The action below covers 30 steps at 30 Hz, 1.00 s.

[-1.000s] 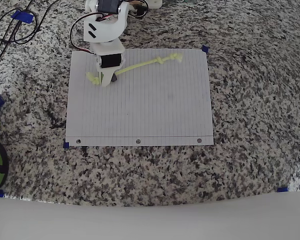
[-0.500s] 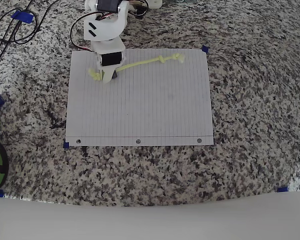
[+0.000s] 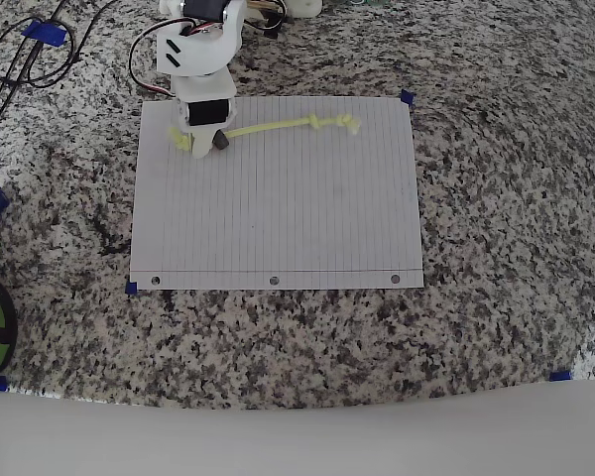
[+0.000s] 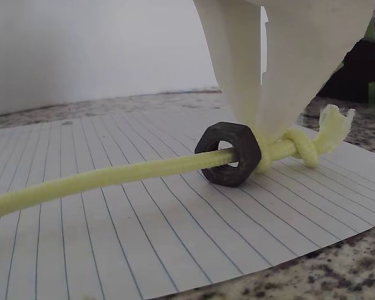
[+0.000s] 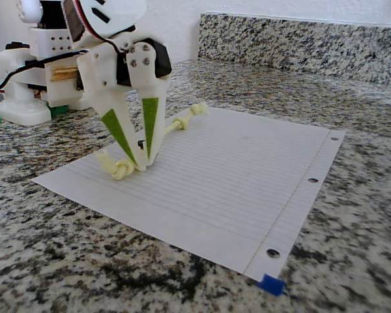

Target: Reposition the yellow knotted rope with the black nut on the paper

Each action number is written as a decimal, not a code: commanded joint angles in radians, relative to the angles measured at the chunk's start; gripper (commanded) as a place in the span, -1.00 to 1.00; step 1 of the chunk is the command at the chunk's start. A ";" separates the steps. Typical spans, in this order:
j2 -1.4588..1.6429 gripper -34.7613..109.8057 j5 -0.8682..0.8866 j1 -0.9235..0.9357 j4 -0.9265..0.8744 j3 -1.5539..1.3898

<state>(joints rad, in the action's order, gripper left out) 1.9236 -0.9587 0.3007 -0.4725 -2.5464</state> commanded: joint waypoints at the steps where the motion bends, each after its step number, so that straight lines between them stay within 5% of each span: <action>1: 0.048 -0.52 -0.005 0.008 -0.006 0.000; 19: 0.179 -0.52 -0.097 0.005 0.075 -0.012; 30: 0.788 -0.52 -0.365 -0.017 0.037 -0.229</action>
<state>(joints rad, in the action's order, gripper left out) 2.5449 -1.2195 0.2930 -0.3881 -2.7734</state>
